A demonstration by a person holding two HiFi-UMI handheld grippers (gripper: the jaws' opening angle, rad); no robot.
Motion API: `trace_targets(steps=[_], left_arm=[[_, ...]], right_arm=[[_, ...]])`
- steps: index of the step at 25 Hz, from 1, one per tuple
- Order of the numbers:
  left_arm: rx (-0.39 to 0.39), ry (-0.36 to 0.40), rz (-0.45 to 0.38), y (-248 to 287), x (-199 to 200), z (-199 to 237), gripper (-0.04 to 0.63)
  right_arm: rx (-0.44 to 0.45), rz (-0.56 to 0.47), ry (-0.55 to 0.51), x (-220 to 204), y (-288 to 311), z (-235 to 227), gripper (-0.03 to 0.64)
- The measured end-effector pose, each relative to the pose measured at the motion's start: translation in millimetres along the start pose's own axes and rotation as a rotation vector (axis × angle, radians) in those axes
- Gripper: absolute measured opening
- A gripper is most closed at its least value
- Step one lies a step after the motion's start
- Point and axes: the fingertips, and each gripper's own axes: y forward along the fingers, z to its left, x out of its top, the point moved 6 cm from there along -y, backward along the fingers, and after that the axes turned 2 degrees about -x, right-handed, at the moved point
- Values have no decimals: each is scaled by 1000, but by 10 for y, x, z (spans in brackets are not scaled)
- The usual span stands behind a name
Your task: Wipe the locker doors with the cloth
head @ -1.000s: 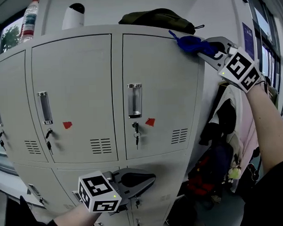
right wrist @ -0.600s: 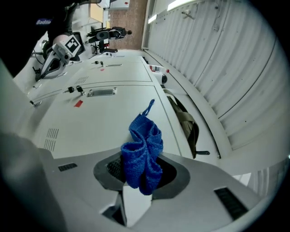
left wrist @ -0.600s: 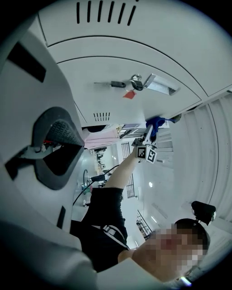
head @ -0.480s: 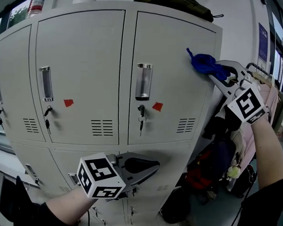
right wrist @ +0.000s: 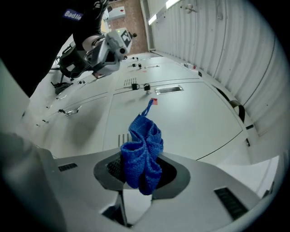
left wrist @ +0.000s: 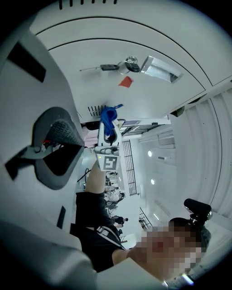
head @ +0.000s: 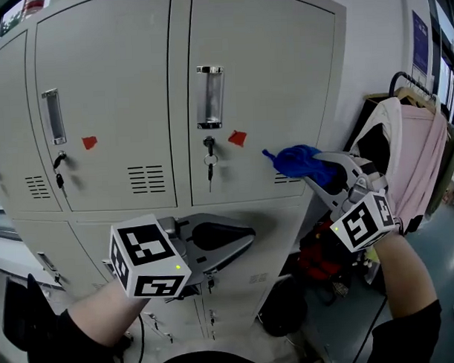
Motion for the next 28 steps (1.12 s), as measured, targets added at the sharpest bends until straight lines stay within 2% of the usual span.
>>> trace_targets(steps=[9, 15, 19, 23, 26, 28], left_arm=[[-16, -47, 30, 59, -216, -63, 8], [11, -60, 23, -92, -244, -81, 8], [14, -59, 12, -284, -250, -185, 8], [30, -54, -2, -627, -273, -345, 8], [48, -55, -21, -989, -352, -492, 8], [60, -66, -32, -1251, -460, -616, 8]], right_arm=[[50, -2, 96, -158, 16, 748, 103], [42, 12, 123, -169, 11, 799, 103], [19, 29, 196, -127, -29, 770, 103], [-8, 39, 271, 114, -170, 770, 103], [-2, 28, 285, 543, -254, 893, 103], [32, 32, 312, 902, -293, 1117, 103]])
